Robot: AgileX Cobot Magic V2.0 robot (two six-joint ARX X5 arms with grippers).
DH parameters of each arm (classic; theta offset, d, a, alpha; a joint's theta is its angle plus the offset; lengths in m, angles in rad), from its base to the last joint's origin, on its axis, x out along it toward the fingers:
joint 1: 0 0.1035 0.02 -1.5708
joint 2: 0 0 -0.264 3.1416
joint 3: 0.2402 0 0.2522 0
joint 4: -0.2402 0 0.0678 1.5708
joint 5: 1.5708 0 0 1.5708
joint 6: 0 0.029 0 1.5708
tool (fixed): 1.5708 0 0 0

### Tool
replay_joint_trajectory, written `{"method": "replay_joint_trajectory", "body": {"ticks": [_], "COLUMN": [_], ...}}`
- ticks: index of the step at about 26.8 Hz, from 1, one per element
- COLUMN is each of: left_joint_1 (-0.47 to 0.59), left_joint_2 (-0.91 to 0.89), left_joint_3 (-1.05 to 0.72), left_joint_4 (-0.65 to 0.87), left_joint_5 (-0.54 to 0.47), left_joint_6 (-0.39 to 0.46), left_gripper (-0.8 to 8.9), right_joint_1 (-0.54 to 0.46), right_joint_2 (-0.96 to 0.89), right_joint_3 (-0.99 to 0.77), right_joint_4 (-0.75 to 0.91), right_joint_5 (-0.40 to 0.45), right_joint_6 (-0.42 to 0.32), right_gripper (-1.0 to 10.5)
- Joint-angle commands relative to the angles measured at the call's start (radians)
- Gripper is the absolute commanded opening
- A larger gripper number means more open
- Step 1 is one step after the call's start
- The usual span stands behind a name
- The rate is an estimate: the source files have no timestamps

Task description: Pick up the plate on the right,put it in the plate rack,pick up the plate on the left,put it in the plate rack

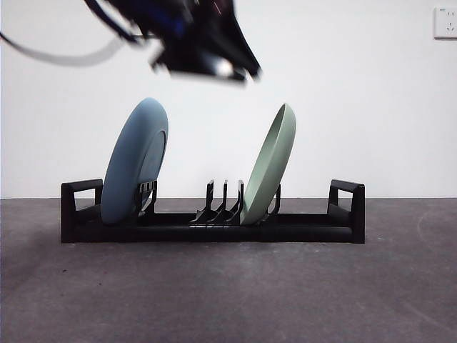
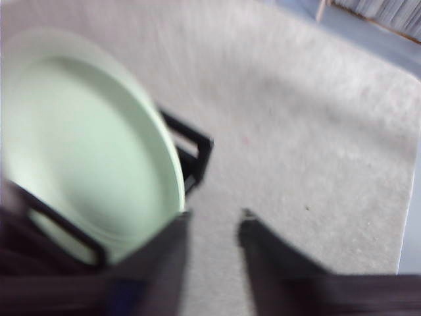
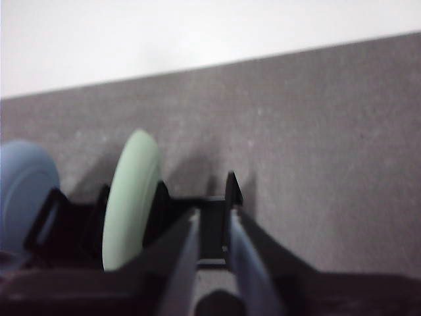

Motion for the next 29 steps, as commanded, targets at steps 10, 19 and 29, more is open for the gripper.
{"method": "replay_joint_trajectory", "body": {"ticks": [10,19,29], "left_joint_1": [0.151,0.215,0.215], "left_joint_2": [-0.657,-1.078,-1.148], "left_joint_3": [-0.135,-0.528,-0.549], "left_joint_4": [-0.308,-0.226,-0.307], "left_joint_5": [-0.359,-0.384,-0.411], "left_joint_6": [0.132,0.0,0.002], "left_gripper": [-0.08,-0.08,-0.03], "right_joint_1": [0.13,0.198,0.198], "right_joint_2": [-0.258,-0.509,-0.516], "right_joint_3": [-0.2,-0.537,-0.543], "right_joint_4": [0.148,0.214,0.195], "right_joint_5": [0.076,0.165,0.167], "right_joint_6": [-0.103,-0.051,-0.052], "right_gripper": [-0.1,-0.1,0.0]}}
